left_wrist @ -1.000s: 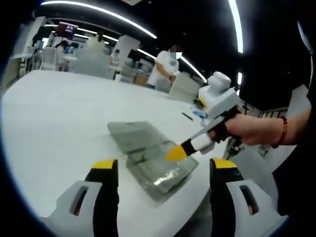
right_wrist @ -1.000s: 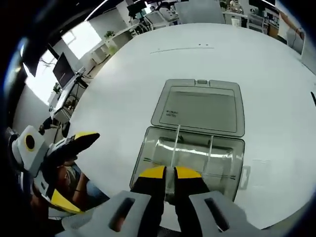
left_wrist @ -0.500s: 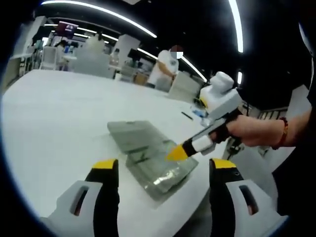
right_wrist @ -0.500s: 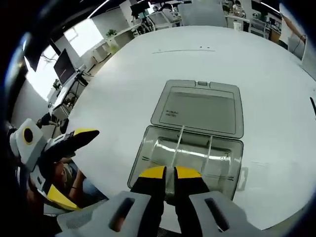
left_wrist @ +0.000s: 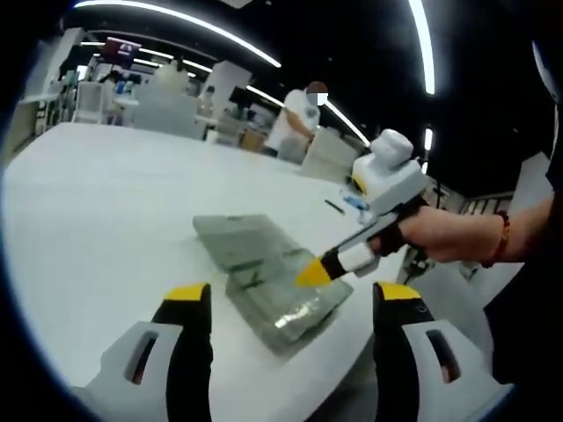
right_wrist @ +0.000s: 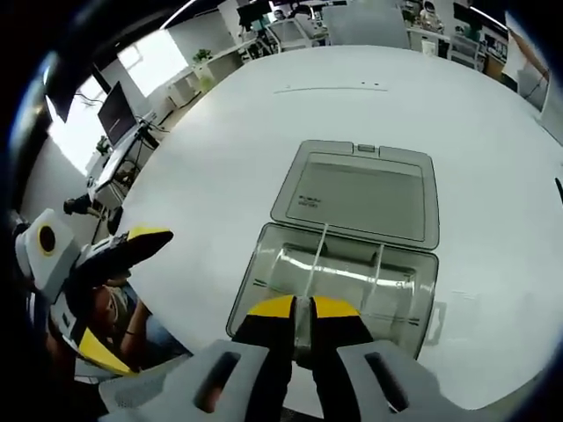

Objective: Insert the divider into the dual guide fixture by aligning both edges with the guide slots and pushing it downward to the bottom, including one-sided entry, uneven engagement, binding, and posture correction.

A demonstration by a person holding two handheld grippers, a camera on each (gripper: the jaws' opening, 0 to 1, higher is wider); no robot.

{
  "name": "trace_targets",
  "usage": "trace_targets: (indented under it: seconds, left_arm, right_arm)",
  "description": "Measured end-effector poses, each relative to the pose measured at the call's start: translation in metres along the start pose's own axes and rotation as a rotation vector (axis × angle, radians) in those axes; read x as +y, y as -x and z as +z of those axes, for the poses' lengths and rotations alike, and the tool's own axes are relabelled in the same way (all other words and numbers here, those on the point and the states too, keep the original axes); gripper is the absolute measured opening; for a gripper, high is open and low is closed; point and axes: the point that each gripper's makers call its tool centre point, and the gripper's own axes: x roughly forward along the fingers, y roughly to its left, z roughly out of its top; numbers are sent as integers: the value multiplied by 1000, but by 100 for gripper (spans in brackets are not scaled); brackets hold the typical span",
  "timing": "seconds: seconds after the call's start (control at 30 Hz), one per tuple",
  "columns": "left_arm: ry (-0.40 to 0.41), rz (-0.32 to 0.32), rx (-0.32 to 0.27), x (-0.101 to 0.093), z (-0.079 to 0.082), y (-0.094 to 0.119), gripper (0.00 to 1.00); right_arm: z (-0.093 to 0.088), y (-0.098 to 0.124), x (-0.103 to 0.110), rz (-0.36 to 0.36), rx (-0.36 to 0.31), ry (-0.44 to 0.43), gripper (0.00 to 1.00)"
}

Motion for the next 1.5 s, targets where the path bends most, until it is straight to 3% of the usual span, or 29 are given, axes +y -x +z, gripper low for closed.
trace_targets:
  seconds: [0.57,1.1,1.33,1.5]
  left_arm:
    - [2,-14,31,2,-5,-5,73]
    - [-35,-28,46,-9,-4,-4,74]
    - [-44,-16,38,-17,3,-1,74]
    - [-52,2,35,-22,5,2,74]
  right_arm:
    - [-3,-12,4,-12,45,67,2]
    - [-10,-18,4,-24,59,109,2]
    - [-10,-18,6,55,31,157,5]
    - [-11,-17,9,84,15,170,14]
